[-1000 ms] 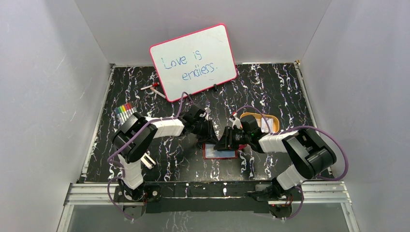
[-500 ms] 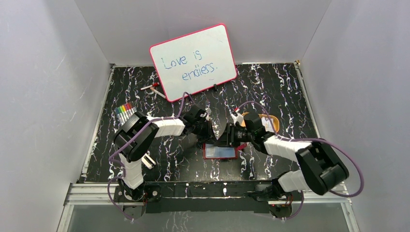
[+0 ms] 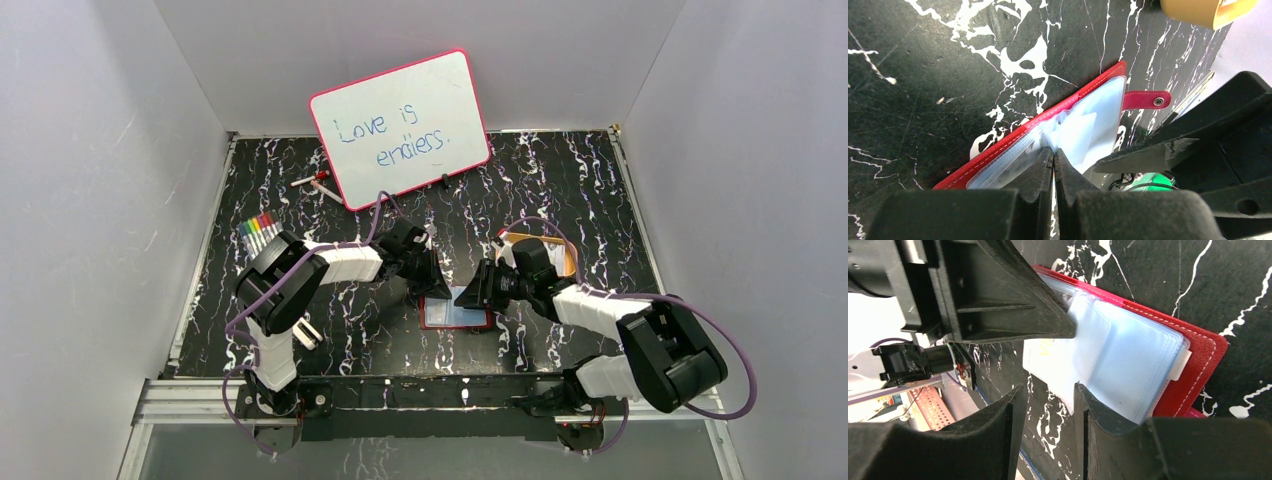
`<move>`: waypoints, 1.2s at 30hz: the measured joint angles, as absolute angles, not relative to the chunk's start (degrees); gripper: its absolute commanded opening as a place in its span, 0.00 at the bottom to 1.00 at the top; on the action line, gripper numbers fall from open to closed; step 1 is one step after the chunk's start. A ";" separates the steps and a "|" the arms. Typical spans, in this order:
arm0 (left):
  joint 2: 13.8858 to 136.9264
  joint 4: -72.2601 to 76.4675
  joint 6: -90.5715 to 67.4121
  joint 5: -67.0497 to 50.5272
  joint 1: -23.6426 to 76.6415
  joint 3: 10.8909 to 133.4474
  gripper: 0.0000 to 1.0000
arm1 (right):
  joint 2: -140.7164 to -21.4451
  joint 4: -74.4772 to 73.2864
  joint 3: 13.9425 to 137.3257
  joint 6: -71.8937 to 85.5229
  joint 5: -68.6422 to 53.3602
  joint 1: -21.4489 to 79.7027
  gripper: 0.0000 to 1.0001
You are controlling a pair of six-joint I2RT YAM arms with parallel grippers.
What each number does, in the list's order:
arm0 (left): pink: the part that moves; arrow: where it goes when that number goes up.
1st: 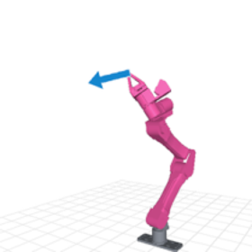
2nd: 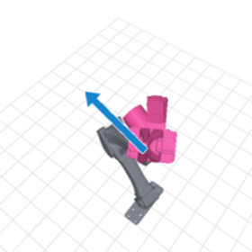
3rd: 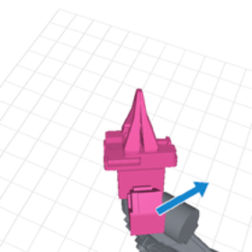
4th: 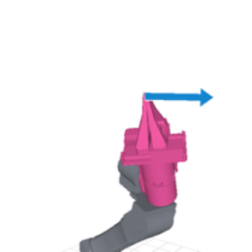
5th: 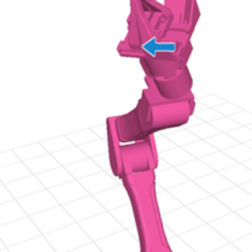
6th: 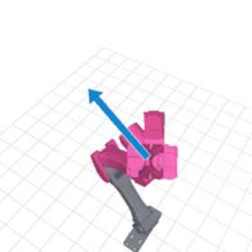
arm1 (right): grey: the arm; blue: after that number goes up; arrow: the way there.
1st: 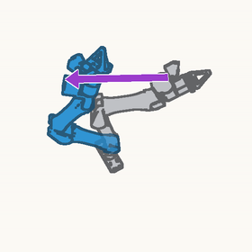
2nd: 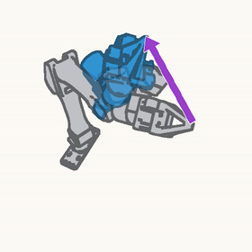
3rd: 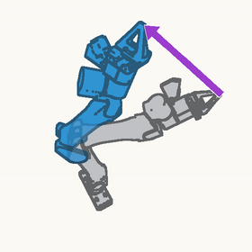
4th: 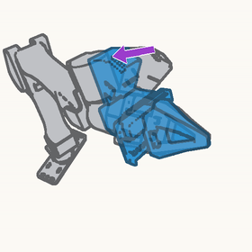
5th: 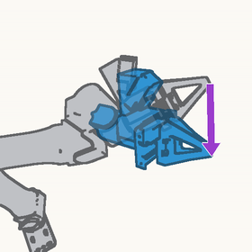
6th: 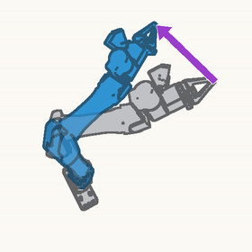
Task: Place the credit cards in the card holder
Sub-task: Turn over the card slot in the card holder.
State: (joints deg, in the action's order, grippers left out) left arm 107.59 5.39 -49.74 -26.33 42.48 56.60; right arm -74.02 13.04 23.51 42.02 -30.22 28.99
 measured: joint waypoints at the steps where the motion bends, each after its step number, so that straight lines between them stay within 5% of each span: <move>1: 107.59 5.50 -49.78 -26.33 42.48 56.55 0.00 | -74.63 13.04 23.51 42.02 -30.20 28.99 0.48; 26: 107.26 7.92 -51.22 -26.44 42.48 55.07 0.00 | -81.71 18.37 23.44 42.70 -33.01 28.99 0.49; 31: 106.94 8.45 -51.72 -26.70 42.48 54.78 0.29 | -82.61 19.70 23.44 43.20 -34.44 28.99 0.49; 36: 104.77 6.70 -51.31 -25.82 42.65 54.81 0.40 | -82.61 19.84 23.46 43.22 -34.96 28.99 0.49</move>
State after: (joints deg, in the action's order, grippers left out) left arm 104.77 6.70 -51.31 -25.82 42.65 54.81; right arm -82.61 19.84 23.46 43.22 -34.96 28.99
